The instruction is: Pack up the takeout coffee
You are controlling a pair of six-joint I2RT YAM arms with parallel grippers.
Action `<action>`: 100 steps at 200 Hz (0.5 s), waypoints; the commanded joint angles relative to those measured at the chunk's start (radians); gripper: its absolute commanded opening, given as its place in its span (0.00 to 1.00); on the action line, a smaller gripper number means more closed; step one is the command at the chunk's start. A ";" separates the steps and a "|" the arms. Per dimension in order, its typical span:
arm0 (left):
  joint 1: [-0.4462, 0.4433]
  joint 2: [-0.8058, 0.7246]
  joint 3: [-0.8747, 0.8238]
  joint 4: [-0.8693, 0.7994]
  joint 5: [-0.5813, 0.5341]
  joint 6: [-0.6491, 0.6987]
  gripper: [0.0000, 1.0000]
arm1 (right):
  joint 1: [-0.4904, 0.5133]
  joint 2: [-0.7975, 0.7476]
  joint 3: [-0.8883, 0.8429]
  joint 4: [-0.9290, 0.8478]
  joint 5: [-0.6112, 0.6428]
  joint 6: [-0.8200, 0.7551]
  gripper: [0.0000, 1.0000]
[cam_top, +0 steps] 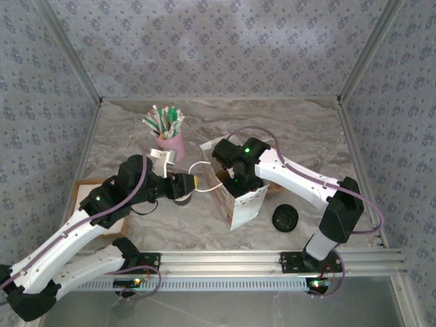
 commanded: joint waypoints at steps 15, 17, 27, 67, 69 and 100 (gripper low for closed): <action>-0.007 -0.008 -0.004 0.007 -0.010 -0.005 0.44 | -0.003 0.009 -0.019 -0.009 -0.023 0.002 0.67; -0.006 -0.009 -0.004 0.007 -0.010 -0.005 0.44 | -0.003 0.009 -0.019 -0.009 -0.024 0.002 0.67; -0.007 -0.008 -0.004 0.007 -0.010 -0.005 0.44 | -0.003 0.010 -0.019 -0.009 -0.023 0.000 0.67; -0.006 -0.008 -0.004 0.006 -0.012 -0.004 0.44 | -0.003 0.016 -0.019 -0.006 -0.028 0.000 0.67; -0.007 -0.009 -0.004 0.006 -0.012 -0.005 0.44 | -0.003 0.016 -0.019 -0.005 -0.027 0.000 0.67; -0.007 -0.009 -0.005 0.006 -0.011 -0.004 0.44 | -0.003 0.024 -0.018 0.001 -0.031 -0.001 0.67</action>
